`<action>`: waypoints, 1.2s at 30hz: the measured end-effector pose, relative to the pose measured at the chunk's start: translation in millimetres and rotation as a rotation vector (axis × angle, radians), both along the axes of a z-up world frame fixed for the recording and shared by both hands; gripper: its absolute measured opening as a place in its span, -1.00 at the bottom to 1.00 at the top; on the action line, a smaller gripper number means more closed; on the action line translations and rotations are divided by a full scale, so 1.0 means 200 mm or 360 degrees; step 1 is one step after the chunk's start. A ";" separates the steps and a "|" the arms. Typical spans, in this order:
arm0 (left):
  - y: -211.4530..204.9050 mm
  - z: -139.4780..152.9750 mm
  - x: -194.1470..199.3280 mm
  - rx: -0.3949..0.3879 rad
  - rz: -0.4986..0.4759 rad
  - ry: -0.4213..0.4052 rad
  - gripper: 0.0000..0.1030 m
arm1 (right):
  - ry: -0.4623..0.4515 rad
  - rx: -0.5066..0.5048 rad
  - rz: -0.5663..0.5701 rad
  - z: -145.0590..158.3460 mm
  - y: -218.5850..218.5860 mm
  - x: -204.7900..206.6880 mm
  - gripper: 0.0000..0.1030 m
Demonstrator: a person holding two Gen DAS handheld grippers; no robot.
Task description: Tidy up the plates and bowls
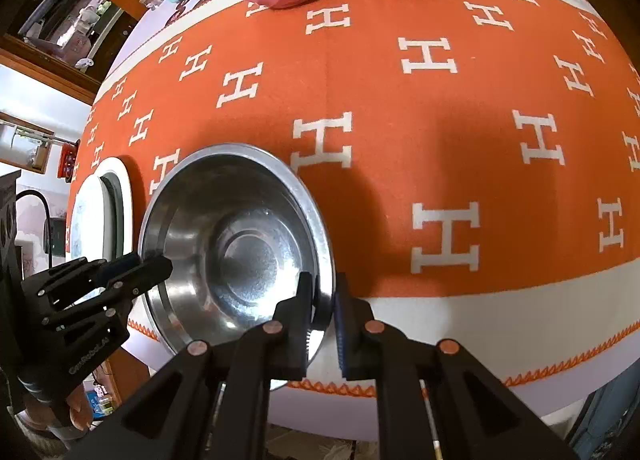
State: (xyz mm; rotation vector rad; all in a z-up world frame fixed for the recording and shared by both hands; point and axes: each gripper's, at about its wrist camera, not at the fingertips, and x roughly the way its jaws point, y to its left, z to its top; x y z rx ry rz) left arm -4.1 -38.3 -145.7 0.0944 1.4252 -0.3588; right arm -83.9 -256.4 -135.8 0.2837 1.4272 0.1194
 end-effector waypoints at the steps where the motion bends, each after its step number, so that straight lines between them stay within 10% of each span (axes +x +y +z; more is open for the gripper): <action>1: 0.00 0.01 0.00 -0.0006 0.0003 -0.0006 -0.55 | -0.0005 -0.0003 0.0002 0.00 0.00 0.00 -0.80; 14: 0.00 0.09 0.00 -0.0005 -0.0004 -0.0097 0.21 | -0.0039 -0.0003 -0.0003 0.04 -0.01 -0.01 -0.62; 21: 0.03 0.13 0.02 -0.0061 0.0021 -0.0094 0.39 | -0.0143 -0.0003 -0.0021 0.10 -0.02 -0.01 -0.27; 36: 0.13 0.32 0.19 -0.0119 0.0095 -0.0229 0.42 | -0.0257 0.0033 -0.0083 0.25 -0.10 0.05 -0.26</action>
